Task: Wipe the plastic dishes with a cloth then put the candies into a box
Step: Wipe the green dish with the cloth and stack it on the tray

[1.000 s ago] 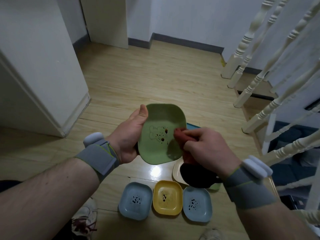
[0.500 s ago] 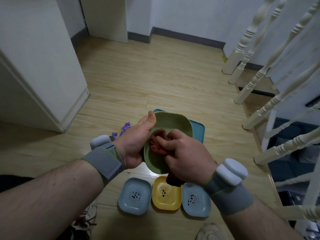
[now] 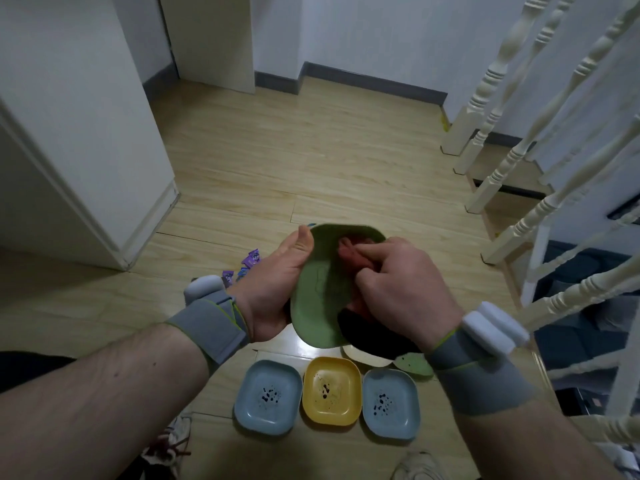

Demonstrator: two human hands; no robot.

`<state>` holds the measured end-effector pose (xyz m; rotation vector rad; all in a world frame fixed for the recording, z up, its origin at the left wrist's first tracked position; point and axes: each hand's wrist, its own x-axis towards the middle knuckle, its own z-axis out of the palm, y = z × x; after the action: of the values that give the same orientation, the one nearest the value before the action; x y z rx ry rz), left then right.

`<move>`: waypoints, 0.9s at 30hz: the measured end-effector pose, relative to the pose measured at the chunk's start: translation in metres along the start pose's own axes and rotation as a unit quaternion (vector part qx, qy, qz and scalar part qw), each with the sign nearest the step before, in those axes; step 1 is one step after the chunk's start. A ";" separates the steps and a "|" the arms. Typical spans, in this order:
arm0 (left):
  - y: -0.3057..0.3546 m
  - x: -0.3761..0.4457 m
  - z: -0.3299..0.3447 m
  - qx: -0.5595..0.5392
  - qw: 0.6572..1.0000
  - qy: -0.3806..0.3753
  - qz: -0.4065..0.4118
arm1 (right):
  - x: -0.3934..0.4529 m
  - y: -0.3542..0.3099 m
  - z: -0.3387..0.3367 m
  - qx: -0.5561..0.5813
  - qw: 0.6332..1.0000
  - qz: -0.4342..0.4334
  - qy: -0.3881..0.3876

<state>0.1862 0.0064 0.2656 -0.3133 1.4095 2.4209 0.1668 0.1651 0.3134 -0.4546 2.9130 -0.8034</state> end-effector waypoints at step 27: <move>0.000 -0.003 -0.001 0.019 0.992 0.079 0.091 | -0.011 0.007 0.050 -0.192 0.974 -0.063 -0.099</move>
<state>0.1886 0.0049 0.2659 -0.3902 1.6152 2.5592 0.1837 0.1502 0.2665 -0.7097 2.8680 -0.1817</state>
